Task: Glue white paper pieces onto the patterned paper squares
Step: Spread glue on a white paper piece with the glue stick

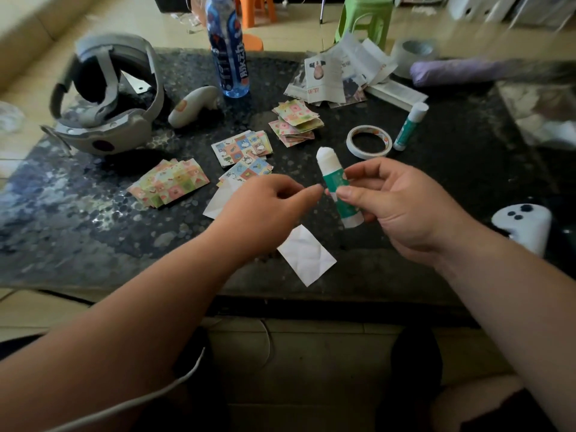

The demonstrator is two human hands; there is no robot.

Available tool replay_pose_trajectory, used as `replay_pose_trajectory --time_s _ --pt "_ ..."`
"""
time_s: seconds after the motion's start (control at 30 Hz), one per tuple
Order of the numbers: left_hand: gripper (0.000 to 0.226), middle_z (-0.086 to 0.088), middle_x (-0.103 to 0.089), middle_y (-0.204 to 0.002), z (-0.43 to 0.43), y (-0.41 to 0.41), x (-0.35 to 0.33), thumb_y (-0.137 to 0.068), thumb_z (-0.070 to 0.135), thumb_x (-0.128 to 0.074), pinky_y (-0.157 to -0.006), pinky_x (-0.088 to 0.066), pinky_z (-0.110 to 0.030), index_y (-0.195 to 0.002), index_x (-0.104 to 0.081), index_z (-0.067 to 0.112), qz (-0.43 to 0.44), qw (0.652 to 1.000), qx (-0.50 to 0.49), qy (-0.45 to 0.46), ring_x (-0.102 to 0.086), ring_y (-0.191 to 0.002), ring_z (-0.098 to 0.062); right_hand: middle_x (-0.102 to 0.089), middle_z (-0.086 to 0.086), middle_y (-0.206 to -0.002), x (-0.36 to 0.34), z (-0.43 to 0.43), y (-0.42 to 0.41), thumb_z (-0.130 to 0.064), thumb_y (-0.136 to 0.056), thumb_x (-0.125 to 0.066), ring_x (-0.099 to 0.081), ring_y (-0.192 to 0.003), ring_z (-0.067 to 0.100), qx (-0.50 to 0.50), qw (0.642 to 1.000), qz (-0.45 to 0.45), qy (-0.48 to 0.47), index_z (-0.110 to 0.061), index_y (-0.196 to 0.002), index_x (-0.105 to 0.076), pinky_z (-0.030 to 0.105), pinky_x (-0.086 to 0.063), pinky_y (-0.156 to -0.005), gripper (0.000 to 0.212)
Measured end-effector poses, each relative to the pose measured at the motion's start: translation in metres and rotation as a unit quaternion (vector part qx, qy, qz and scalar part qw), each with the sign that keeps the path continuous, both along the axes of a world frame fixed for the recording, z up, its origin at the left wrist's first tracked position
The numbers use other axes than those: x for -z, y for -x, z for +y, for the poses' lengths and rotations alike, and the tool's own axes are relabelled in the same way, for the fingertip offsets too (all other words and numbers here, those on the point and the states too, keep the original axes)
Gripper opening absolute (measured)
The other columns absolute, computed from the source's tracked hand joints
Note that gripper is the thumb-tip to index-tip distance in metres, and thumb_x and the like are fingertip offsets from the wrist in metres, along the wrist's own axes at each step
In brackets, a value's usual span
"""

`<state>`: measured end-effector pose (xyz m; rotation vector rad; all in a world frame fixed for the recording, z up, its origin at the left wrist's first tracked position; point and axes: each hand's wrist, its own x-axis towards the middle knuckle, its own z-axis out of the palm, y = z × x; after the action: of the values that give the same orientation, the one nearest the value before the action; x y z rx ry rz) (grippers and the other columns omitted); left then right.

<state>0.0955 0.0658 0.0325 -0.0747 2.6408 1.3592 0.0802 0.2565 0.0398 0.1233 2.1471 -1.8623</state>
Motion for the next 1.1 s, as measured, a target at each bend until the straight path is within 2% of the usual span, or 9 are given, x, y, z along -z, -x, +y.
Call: replay_pose_trajectory --time_s 0.1,0.27,0.4,0.5,0.6,0.77,0.87,1.03,1.1 --pt "0.026 0.003 -0.077 -0.095 0.009 -0.005 0.002 -0.093 0.047 -0.068 -0.075 -0.06 -0.037 -0.104 -0.077 0.026 -0.097 0.973 0.013 -0.209 -0.072 -0.089 -0.017 -0.079 -0.003 -0.096 0.002 -0.007 -0.011 -0.012 -0.087 -0.077 -0.076 -0.089 0.008 -0.011 0.999 0.031 -0.021 -0.021 -0.104 -0.067 0.019 -0.057 -0.064 0.021" --pt "0.026 -0.007 -0.077 -0.103 0.02 -0.006 0.011 -0.093 0.035 -0.071 -0.082 -0.061 -0.04 -0.109 -0.078 0.016 -0.119 0.933 -0.054 -0.334 -0.074 -0.098 -0.026 -0.079 -0.005 -0.094 -0.004 -0.014 -0.024 -0.013 -0.089 -0.077 -0.076 -0.088 0.005 -0.035 0.996 0.057 -0.063 -0.021 -0.105 -0.073 0.025 -0.063 -0.078 0.019" --pt "0.027 0.004 -0.077 -0.088 0.012 -0.007 0.007 -0.082 0.046 -0.079 -0.069 -0.059 -0.03 -0.098 -0.079 0.024 -0.051 0.978 -0.082 -0.184 -0.074 -0.077 -0.012 -0.066 -0.018 -0.091 -0.016 0.016 -0.006 -0.035 -0.086 -0.08 -0.063 -0.084 0.0 -0.053 0.928 0.125 -0.347 -0.035 -0.103 -0.068 0.016 -0.048 -0.069 0.021" --pt "0.03 0.004 -0.073 -0.082 0.006 -0.01 0.006 -0.077 0.05 -0.083 -0.062 -0.057 -0.027 -0.091 -0.074 0.025 -0.004 0.996 -0.073 -0.048 -0.07 -0.071 -0.012 -0.066 -0.007 -0.103 -0.016 0.055 0.018 -0.037 -0.084 -0.082 -0.064 -0.092 0.014 -0.035 0.875 0.036 -0.482 -0.028 -0.116 -0.069 0.029 -0.051 -0.083 0.036" --pt "0.029 0.009 -0.064 -0.074 0.004 -0.011 0.007 -0.076 0.051 -0.083 -0.056 -0.047 -0.022 -0.088 -0.07 0.027 0.018 0.998 -0.049 0.027 -0.059 -0.064 -0.005 -0.061 -0.003 -0.108 -0.009 0.078 0.031 -0.039 -0.08 -0.084 -0.064 -0.1 0.02 -0.059 0.837 -0.083 -0.538 -0.026 -0.128 -0.065 0.037 -0.054 -0.092 0.053" --pt "0.025 0.011 -0.066 -0.076 0.008 -0.005 0.013 -0.081 0.05 -0.08 -0.061 -0.052 -0.028 -0.092 -0.072 0.028 0.016 0.999 -0.031 0.016 -0.064 -0.068 -0.007 -0.062 0.001 -0.12 0.007 0.078 0.036 -0.037 -0.082 -0.084 -0.062 -0.102 0.02 -0.098 0.828 -0.125 -0.538 -0.027 -0.137 -0.06 0.035 -0.053 -0.092 0.061" --pt "0.018 0.011 -0.069 -0.078 0.013 0.002 0.015 -0.082 0.048 -0.079 -0.071 -0.057 -0.032 -0.089 -0.069 0.034 0.004 1.0 -0.023 -0.002 -0.067 -0.074 -0.008 -0.064 -0.002 -0.113 0.007 0.076 0.035 -0.039 -0.082 -0.084 -0.062 -0.101 0.019 -0.079 0.824 -0.078 -0.556 -0.026 -0.135 -0.061 0.034 -0.053 -0.089 0.059" --pt "0.022 0.01 -0.071 -0.086 0.031 0.009 0.015 -0.082 0.043 -0.081 -0.082 -0.058 -0.037 -0.102 -0.073 0.036 -0.009 0.999 -0.001 -0.039 -0.069 -0.082 -0.009 -0.067 -0.014 -0.098 0.002 0.046 0.012 -0.039 -0.076 -0.087 -0.064 -0.077 0.001 -0.163 0.906 0.033 -0.389 -0.038 -0.116 -0.066 0.01 -0.045 -0.064 0.046" --pt "0.017 0.002 -0.074 -0.087 0.04 0.01 0.014 -0.084 0.04 -0.081 -0.084 -0.059 -0.042 -0.099 -0.075 0.036 -0.025 0.997 0.003 -0.075 -0.071 -0.081 -0.014 -0.07 -0.017 -0.097 0.005 0.033 0.002 -0.038 -0.075 -0.087 -0.065 -0.08 -0.005 -0.186 0.921 0.056 -0.338 -0.042 -0.109 -0.065 0.008 -0.046 -0.065 0.04"
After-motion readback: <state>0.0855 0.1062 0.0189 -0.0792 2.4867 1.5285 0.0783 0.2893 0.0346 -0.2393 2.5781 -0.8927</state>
